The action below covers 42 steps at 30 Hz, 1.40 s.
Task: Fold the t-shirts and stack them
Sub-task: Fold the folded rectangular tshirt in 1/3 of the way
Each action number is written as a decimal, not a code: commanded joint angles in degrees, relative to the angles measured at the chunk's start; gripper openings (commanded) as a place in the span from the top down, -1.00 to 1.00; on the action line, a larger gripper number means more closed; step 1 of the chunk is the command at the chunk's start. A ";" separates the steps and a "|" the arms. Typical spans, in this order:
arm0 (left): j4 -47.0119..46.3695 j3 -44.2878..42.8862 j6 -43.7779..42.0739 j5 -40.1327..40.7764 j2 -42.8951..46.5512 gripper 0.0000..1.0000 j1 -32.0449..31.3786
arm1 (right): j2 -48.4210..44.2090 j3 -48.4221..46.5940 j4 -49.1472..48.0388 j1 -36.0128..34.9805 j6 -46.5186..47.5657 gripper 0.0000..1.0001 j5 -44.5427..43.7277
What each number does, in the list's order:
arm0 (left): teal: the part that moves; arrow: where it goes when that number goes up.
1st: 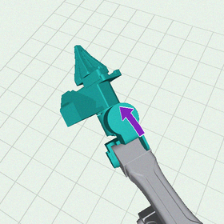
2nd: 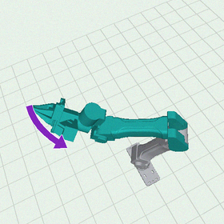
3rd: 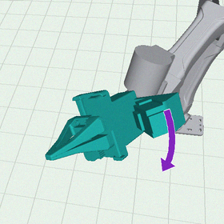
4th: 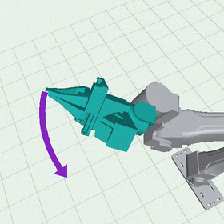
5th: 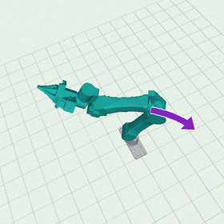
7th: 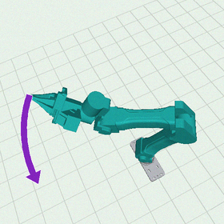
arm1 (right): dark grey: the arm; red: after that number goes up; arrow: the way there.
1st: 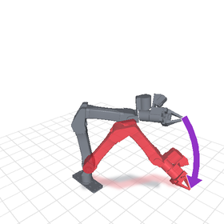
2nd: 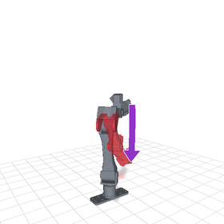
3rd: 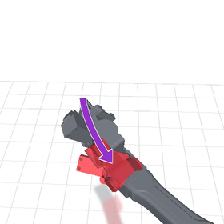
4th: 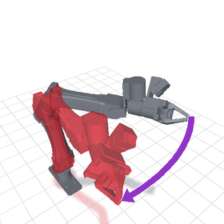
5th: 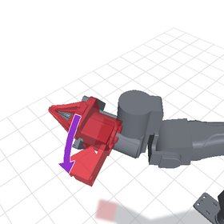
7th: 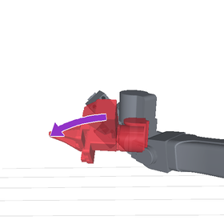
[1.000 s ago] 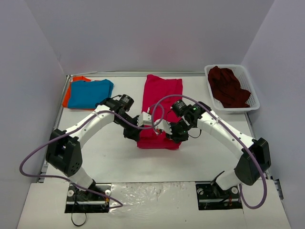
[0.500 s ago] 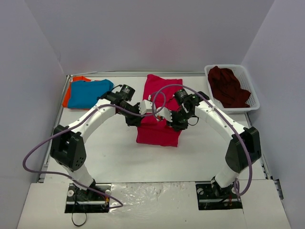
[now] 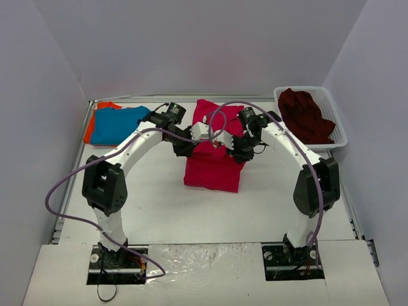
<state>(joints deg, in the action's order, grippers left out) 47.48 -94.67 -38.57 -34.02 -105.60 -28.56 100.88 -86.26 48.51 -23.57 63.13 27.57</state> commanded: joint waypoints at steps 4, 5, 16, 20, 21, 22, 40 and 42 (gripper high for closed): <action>2.17 -5.95 -3.88 1.06 -2.67 0.95 0.61 | 5.28 -5.31 1.94 3.27 -0.56 1.00 -0.94; 2.26 -6.66 -3.97 0.80 -3.20 0.95 0.78 | 5.90 -5.76 1.94 3.53 -0.38 1.00 -0.94; 3.49 -16.32 -5.55 0.62 -12.60 0.95 2.36 | 14.60 -13.14 1.85 6.43 0.67 1.00 -1.30; 4.72 -20.81 -6.26 0.36 -15.86 0.95 2.89 | 17.41 -15.34 1.85 7.40 1.03 1.00 -0.77; 4.90 -21.42 -6.34 0.10 -16.99 0.95 2.98 | 18.55 -16.21 1.85 7.57 0.94 1.00 -0.77; 5.42 -22.13 -6.52 0.01 -17.53 0.95 2.98 | 19.00 -16.48 1.76 7.75 0.94 1.00 -0.85; 6.22 -29.51 -7.14 -0.43 -25.97 0.95 4.12 | 28.76 -24.31 1.15 10.12 1.20 1.00 -1.64; 6.13 -30.30 -6.79 -0.52 -27.02 0.95 4.21 | 29.11 -24.48 0.97 10.30 1.11 1.00 -1.73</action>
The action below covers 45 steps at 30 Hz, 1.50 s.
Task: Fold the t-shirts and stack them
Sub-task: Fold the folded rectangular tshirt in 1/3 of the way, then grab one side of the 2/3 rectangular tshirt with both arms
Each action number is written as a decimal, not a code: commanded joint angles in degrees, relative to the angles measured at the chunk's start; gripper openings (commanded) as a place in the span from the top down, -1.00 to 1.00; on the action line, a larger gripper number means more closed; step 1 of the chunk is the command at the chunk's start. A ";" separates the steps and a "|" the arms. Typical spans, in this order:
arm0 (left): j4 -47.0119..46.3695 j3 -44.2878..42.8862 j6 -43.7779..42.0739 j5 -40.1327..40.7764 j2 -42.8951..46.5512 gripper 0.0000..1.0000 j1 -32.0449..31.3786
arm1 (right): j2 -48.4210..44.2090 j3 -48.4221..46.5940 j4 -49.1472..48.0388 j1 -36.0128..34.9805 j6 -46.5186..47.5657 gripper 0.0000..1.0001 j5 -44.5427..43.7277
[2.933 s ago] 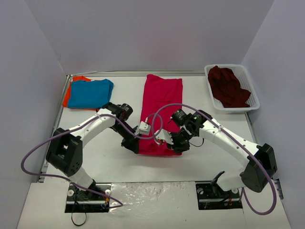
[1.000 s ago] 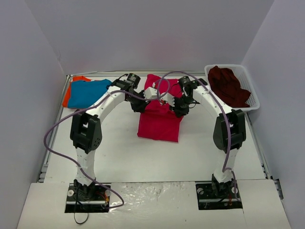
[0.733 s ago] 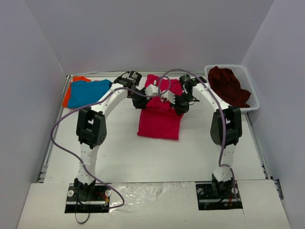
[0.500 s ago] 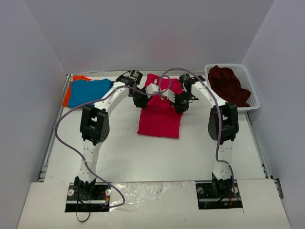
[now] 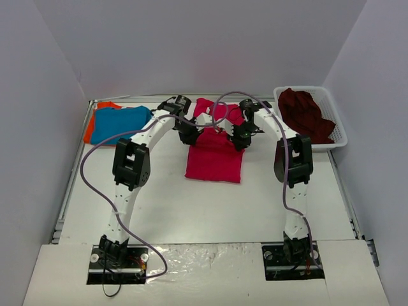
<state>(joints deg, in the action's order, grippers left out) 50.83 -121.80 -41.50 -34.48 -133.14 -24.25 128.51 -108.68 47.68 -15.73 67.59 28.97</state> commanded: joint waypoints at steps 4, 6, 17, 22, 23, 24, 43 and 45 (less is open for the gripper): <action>1.91 -4.24 -3.33 0.72 -0.98 0.93 -0.10 | 2.45 -2.23 1.01 2.63 -3.78 0.85 -3.48; 1.29 -4.06 -2.89 0.91 -1.59 0.70 -0.18 | 3.06 -2.23 0.05 2.63 -4.57 0.44 -3.57; -6.09 -0.29 2.29 6.00 5.24 -0.15 -0.36 | 0.61 -5.92 -2.06 2.37 -8.96 0.12 -3.66; -7.59 4.71 3.44 8.37 12.45 -0.19 -0.27 | -4.04 -8.03 -2.77 1.84 -12.57 0.09 -5.24; -7.76 5.77 3.79 8.81 15.16 -0.21 -0.27 | -6.49 -7.86 -3.03 1.49 -13.18 0.03 -5.41; -8.37 7.00 3.96 9.60 16.58 -0.21 -0.18 | -7.73 -7.69 -3.21 1.23 -13.71 0.01 -5.68; -28.32 60.09 3.00 9.08 54.48 -0.42 -4.75 | -40.87 35.18 -17.36 -10.38 -32.08 -0.01 -13.69; -31.04 62.46 2.74 9.95 54.48 -0.43 -6.15 | -41.93 37.39 -17.27 -10.20 -31.65 -0.04 -9.40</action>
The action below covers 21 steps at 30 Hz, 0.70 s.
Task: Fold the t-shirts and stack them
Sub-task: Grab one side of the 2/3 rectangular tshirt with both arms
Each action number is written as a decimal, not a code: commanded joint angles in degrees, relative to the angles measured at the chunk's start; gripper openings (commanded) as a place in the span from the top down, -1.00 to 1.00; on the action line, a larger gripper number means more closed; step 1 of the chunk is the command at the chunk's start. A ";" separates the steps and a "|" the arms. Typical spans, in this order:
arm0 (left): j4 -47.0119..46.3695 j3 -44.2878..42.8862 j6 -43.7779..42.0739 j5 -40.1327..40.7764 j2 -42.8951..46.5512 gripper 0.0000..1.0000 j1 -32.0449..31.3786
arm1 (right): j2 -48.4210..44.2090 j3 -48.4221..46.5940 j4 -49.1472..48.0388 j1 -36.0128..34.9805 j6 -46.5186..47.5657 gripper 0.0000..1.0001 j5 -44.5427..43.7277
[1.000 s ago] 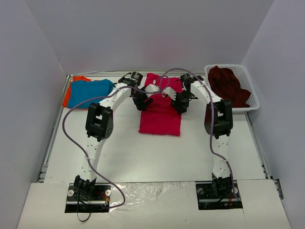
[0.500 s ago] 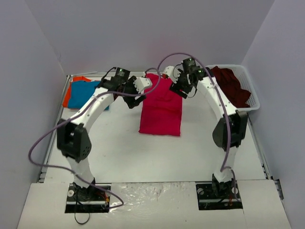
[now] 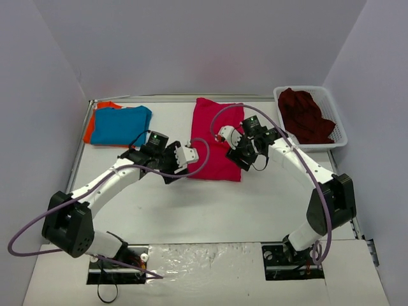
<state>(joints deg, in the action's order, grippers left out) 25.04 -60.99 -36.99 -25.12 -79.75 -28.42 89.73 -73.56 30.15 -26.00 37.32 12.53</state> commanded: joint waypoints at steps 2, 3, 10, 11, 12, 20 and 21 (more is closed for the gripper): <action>-8.23 4.30 -1.68 0.60 0.65 -0.42 -2.86 | -4.39 4.99 0.26 0.95 0.20 -0.12 9.51; -9.21 5.00 -1.59 0.60 0.47 -0.42 -3.30 | -4.57 5.61 0.26 1.30 0.64 -0.13 11.09; -11.77 4.84 -1.41 -0.10 -5.32 -0.41 -5.32 | 1.23 8.52 0.08 1.92 1.70 -0.07 15.41; -11.68 4.57 -1.94 -0.71 -5.86 -0.41 -5.33 | 1.93 8.17 0.17 1.92 1.79 -0.06 15.76; -11.94 4.48 -2.20 -1.24 -6.64 -0.41 -5.33 | 3.24 7.99 0.17 1.92 1.96 -0.05 16.37; -12.64 2.11 -3.52 -2.03 -12.10 -0.33 -5.41 | 10.01 4.57 0.61 1.57 2.40 0.04 17.87; -12.64 1.84 -3.44 -1.95 -12.71 -0.33 -5.50 | 10.54 4.13 0.52 1.57 2.58 0.04 18.05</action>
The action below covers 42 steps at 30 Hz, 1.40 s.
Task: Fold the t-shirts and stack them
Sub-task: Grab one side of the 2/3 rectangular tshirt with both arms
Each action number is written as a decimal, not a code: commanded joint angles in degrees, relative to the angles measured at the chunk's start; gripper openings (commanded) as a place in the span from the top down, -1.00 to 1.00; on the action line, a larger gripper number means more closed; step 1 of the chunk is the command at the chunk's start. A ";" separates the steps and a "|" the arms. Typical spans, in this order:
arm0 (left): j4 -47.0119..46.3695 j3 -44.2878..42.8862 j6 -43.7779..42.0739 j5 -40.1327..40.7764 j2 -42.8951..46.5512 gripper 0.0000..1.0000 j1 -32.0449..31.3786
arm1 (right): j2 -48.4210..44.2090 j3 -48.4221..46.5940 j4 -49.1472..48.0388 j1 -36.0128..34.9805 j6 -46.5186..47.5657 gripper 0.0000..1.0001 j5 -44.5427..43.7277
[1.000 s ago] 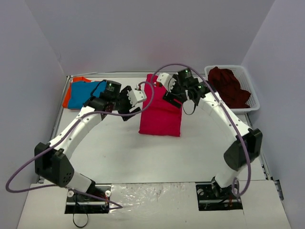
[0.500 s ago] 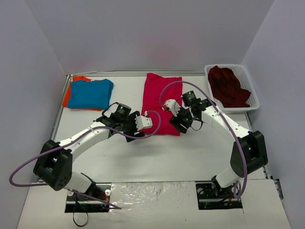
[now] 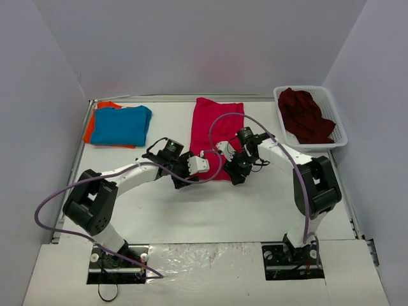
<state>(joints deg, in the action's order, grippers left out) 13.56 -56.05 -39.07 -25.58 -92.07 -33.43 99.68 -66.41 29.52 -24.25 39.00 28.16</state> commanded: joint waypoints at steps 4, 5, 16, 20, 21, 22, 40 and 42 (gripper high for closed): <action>-0.99 -4.50 -1.80 -1.31 -1.88 -0.32 -0.58 | 2.71 -3.63 1.16 -0.27 1.60 0.05 2.86; -0.56 -5.46 -2.06 -1.31 -2.67 -0.32 -0.67 | 3.58 -3.72 1.24 -0.27 1.60 0.05 2.95; 12.01 -14.26 -4.61 -0.52 -10.32 0.12 -1.20 | 6.93 -3.99 2.21 -0.45 2.66 0.07 2.78; 14.64 -14.44 -5.84 0.27 -11.29 0.17 -1.81 | 6.76 -3.11 2.65 -0.45 3.01 0.07 2.77; 15.09 -14.44 -6.02 0.45 -11.37 0.17 -1.99 | 6.67 -2.94 2.56 -0.45 3.18 0.06 2.77; 15.35 -14.44 -6.11 0.62 -11.46 0.17 -2.08 | 6.67 -2.76 2.56 -0.45 3.18 0.06 2.95; 17.20 -14.79 -5.14 7.65 -16.74 0.17 -5.86 | 12.91 -3.02 2.48 -2.12 2.83 0.19 2.34; 16.67 -14.35 -4.88 9.06 -17.00 0.32 -6.38 | 13.96 -3.28 2.56 -2.38 2.40 0.42 2.25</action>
<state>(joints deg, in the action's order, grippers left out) 26.52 -71.26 -42.61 -20.95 -105.54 -35.68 108.84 -70.72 31.00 -23.79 40.34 27.99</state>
